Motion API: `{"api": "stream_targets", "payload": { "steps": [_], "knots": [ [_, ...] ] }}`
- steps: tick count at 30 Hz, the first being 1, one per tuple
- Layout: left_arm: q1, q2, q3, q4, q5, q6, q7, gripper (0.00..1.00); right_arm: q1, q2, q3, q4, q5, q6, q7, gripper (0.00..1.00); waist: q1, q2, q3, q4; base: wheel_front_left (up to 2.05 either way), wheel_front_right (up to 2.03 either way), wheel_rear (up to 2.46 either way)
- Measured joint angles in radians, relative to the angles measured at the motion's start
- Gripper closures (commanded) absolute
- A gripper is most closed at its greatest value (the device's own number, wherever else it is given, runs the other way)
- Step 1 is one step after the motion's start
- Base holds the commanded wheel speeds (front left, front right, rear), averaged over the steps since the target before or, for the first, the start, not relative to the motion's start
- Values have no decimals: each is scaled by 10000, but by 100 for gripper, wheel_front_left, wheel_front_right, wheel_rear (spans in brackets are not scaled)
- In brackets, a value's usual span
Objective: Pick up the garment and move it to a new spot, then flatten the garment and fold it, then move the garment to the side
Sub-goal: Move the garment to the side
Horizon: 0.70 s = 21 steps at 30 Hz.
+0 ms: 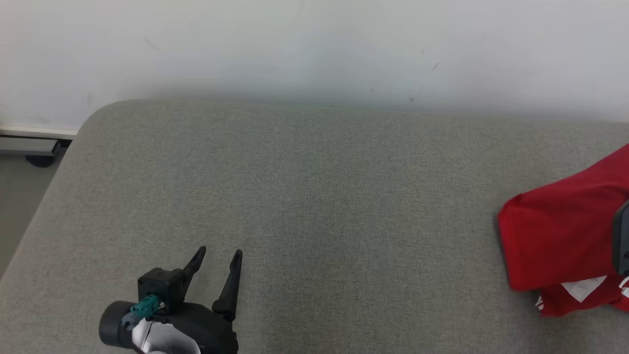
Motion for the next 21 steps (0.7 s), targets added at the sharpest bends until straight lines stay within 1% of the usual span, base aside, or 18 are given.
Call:
{"api": "stream_targets", "payload": {
  "steps": [11,17,21],
  "knots": [
    [-201,23,15,35,12,0,2,0,-203,-100,-198,-77,-12,0,178,100,0,0,247,-366,0,0,0],
    [-339,40,-6,19,13,-6,15,0,-260,-422,-395,244,-12,12,186,100,0,0,302,-591,0,0,0],
    [-389,23,-77,6,44,-84,92,0,-412,-719,-562,441,-12,96,88,100,0,0,428,-660,0,0,0]
  ]
}}
